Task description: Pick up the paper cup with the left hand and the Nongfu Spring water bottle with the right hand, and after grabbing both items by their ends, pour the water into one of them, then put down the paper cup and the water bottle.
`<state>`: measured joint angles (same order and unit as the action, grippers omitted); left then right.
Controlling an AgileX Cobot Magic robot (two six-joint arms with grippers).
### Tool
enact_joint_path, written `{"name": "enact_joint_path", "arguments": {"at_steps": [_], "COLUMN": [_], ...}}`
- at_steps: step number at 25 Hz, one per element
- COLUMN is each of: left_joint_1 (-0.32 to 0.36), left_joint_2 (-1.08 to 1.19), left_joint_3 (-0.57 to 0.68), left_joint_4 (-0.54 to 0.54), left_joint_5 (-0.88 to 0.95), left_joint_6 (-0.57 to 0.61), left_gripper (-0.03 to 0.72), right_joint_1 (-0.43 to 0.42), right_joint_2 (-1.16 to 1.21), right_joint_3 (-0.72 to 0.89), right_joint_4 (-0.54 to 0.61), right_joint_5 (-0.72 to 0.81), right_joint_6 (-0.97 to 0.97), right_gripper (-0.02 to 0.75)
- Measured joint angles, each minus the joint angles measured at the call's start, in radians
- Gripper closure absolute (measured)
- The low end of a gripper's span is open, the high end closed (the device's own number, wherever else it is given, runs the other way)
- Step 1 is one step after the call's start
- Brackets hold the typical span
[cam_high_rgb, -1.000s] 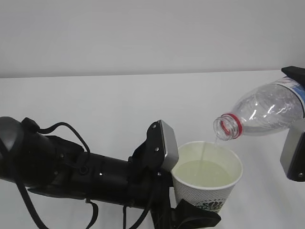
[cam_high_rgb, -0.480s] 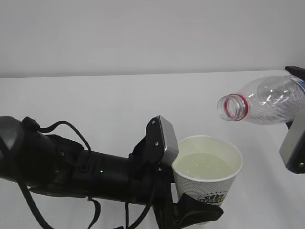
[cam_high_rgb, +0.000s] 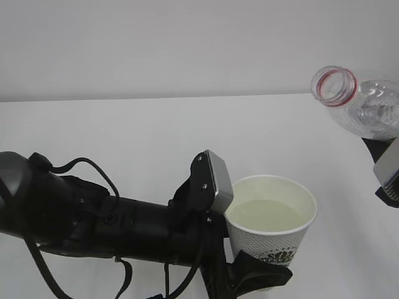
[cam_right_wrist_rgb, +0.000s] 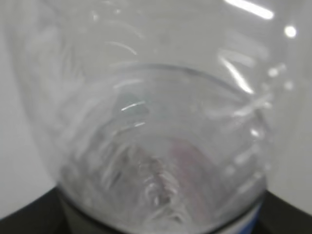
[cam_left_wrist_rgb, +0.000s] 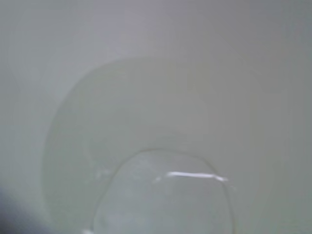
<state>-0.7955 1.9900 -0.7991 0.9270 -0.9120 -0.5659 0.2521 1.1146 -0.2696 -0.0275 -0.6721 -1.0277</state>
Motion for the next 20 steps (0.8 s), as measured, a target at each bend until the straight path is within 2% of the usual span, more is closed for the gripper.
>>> {"name": "enact_joint_path", "arguments": {"at_steps": [9,20], "left_joint_1": [0.000,0.000], "left_joint_2": [0.002,0.002], "left_joint_3": [-0.002,-0.002], "left_joint_4": [-0.022,-0.072], "left_joint_5": [-0.001,-0.022], "left_joint_6": [0.000,0.000], "left_gripper": [0.185,0.185], "right_joint_1": [0.000,0.000], "right_joint_2": [0.000,0.000], "right_joint_3": [0.000,0.000], "right_joint_4": [0.008,0.151], "right_joint_5": [-0.002,-0.002], "right_joint_6": [0.181,0.482], "right_gripper": [0.273,0.273]}}
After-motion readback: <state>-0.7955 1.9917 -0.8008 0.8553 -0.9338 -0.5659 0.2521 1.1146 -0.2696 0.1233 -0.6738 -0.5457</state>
